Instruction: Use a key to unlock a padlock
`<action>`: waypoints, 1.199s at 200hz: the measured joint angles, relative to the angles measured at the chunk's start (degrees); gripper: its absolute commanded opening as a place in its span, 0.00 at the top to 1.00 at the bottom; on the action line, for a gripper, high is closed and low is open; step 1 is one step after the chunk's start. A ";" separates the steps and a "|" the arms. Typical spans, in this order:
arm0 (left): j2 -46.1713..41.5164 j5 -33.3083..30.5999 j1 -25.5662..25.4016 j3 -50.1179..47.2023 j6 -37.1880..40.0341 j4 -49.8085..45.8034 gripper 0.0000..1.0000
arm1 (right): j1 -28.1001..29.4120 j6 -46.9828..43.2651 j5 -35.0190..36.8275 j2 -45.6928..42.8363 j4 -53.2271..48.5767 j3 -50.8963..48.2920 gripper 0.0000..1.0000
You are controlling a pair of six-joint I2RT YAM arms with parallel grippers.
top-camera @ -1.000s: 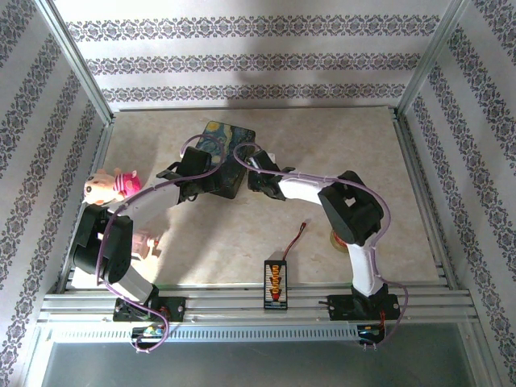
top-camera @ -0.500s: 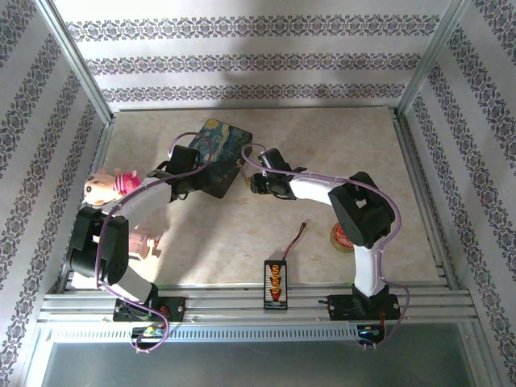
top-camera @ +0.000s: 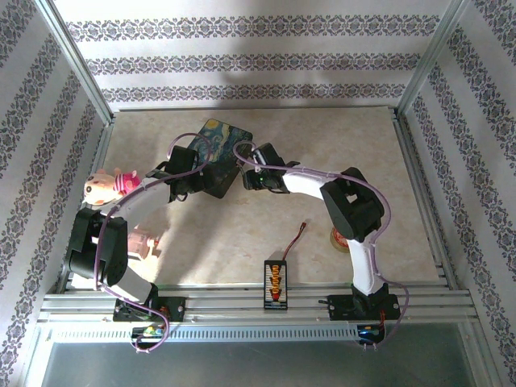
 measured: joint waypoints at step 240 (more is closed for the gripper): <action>0.61 0.24 0.00 0.13 -0.79 -0.04 0.01 | 0.59 3.56 0.59 0.68 1.70 -0.70 1.00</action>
